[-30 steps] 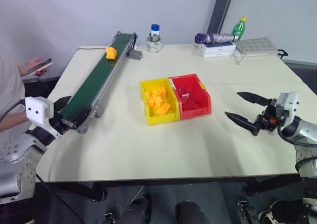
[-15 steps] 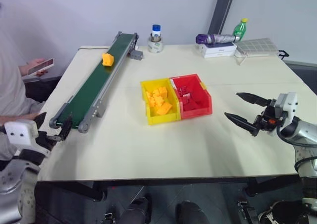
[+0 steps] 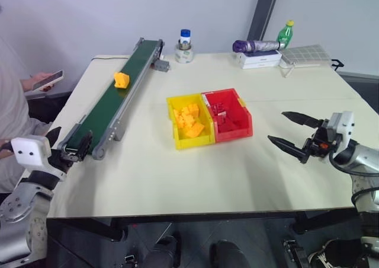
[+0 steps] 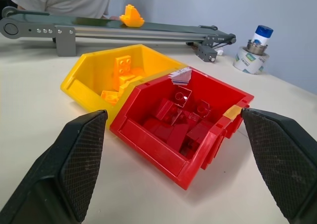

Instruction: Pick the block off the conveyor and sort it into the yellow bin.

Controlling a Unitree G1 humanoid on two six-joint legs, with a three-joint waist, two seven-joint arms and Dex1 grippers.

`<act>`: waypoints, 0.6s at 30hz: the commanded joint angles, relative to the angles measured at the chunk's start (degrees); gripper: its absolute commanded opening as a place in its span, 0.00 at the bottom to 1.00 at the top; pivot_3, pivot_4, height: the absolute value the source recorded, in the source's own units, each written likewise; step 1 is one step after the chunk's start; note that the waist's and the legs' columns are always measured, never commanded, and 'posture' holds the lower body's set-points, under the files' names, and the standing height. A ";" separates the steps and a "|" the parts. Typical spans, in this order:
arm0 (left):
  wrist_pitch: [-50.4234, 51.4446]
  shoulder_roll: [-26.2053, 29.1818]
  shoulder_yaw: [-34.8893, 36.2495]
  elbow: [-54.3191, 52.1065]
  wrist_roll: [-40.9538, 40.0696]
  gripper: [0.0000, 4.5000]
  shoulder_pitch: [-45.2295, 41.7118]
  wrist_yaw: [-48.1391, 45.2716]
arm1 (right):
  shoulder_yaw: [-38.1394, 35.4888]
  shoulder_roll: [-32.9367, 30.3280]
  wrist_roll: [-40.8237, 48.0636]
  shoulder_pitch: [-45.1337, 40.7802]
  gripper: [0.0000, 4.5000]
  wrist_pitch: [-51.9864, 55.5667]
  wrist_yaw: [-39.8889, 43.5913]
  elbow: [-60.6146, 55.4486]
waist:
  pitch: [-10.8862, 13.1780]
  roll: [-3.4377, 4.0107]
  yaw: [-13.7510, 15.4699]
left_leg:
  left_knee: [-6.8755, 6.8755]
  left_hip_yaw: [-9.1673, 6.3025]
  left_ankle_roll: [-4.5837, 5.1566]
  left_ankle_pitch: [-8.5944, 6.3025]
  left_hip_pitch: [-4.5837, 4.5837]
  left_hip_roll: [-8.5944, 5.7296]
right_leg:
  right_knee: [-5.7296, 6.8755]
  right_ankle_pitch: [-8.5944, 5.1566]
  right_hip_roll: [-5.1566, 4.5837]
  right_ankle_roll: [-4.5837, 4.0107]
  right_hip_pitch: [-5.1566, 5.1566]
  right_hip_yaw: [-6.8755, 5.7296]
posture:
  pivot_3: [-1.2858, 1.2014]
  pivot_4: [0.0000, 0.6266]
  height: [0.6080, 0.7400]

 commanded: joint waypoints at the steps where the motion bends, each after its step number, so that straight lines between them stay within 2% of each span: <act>1: -0.24 1.15 0.75 -0.26 -0.20 0.99 -0.76 0.40 | -0.81 0.13 0.47 -0.73 1.00 -0.97 0.06 -0.91 | 0.00 0.00 0.00 | 0.00 0.00 0.00 0.00 0.00 0.00 | 0.00 0.00 0.00 0.00 0.00 0.00 | 0.52 0.24 1.00; 14: 1.69 2.02 -0.71 0.76 0.92 0.99 -3.09 1.89 | -0.74 0.24 0.32 -0.81 1.00 -0.94 0.07 -0.99 | 0.00 0.00 0.02 | 0.00 0.00 0.00 0.00 0.00 0.00 | 0.00 0.00 0.00 0.00 0.00 0.00 | 0.52 0.24 1.00; 18: 4.83 3.28 -2.82 1.96 1.76 0.99 -7.50 3.21 | -0.66 0.23 0.13 -0.78 1.00 -0.94 -0.02 -1.15 | 0.00 0.00 0.23 | 0.01 -0.02 0.00 0.00 0.00 0.00 | 0.01 0.01 0.00 0.01 0.01 -0.04 | 0.52 0.24 1.00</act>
